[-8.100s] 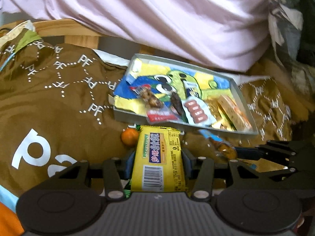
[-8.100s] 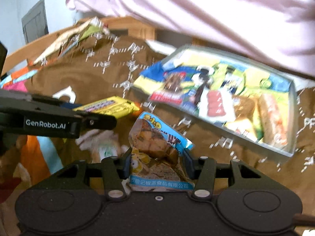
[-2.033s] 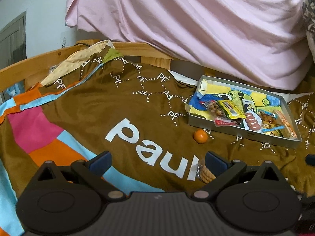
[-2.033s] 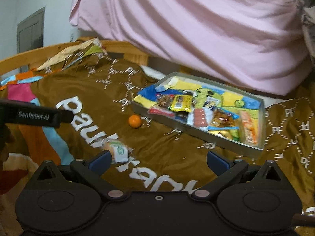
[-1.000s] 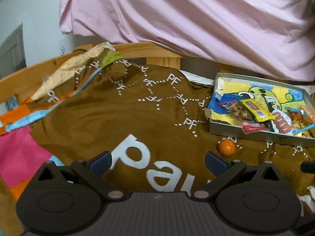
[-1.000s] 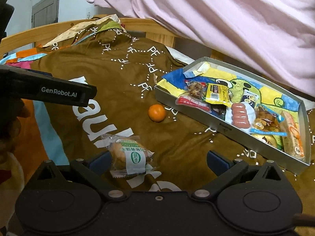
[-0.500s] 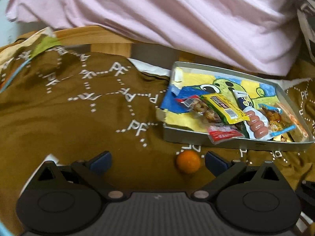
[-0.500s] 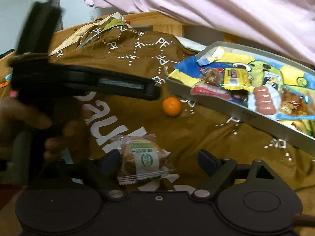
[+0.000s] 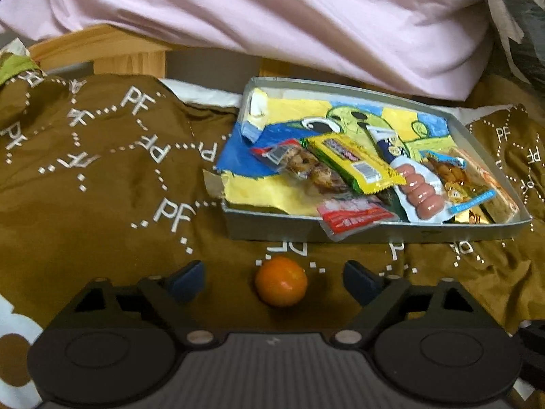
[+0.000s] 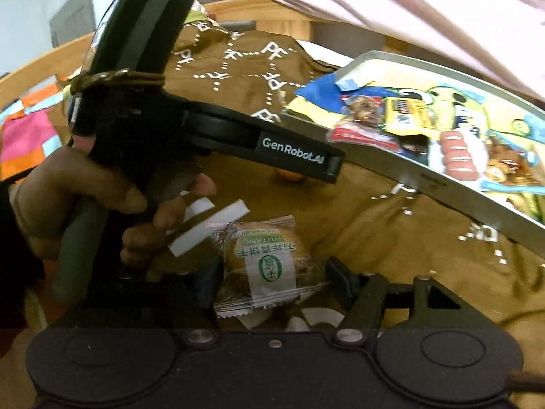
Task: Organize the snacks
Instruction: 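Grasp the orange ball candy with left tool while right tool grasps the wrapped biscuit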
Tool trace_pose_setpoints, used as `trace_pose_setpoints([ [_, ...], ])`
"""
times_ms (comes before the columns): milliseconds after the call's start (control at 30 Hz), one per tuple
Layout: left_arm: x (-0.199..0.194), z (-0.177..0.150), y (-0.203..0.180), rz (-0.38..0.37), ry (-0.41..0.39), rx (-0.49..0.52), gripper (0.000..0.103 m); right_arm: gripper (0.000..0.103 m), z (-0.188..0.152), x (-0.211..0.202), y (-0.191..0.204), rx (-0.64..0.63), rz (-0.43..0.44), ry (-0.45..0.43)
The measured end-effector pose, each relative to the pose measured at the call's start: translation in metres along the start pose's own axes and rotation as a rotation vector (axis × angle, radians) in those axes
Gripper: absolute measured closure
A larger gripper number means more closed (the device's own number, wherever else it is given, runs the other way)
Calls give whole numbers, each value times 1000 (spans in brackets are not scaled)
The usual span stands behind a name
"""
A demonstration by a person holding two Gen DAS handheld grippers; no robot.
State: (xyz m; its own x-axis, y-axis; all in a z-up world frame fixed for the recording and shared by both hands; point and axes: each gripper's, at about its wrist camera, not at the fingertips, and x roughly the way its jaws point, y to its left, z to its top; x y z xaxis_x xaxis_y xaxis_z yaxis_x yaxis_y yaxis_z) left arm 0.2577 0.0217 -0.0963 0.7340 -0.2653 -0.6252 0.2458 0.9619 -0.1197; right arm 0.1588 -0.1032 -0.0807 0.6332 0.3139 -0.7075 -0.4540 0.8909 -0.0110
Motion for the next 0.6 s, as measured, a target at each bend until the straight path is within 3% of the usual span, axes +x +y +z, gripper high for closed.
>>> trace_pose_setpoints([
  [233, 7, -3, 0, 10, 32, 1, 41, 37, -2, -8, -9, 4, -92, 39],
  [467, 4, -6, -15, 56, 47, 83, 67, 37, 0, -7, -26, 73, -134, 37],
  [600, 0, -8, -22, 71, 35, 106, 68, 37, 3, -7, -32, 88, -159, 20],
])
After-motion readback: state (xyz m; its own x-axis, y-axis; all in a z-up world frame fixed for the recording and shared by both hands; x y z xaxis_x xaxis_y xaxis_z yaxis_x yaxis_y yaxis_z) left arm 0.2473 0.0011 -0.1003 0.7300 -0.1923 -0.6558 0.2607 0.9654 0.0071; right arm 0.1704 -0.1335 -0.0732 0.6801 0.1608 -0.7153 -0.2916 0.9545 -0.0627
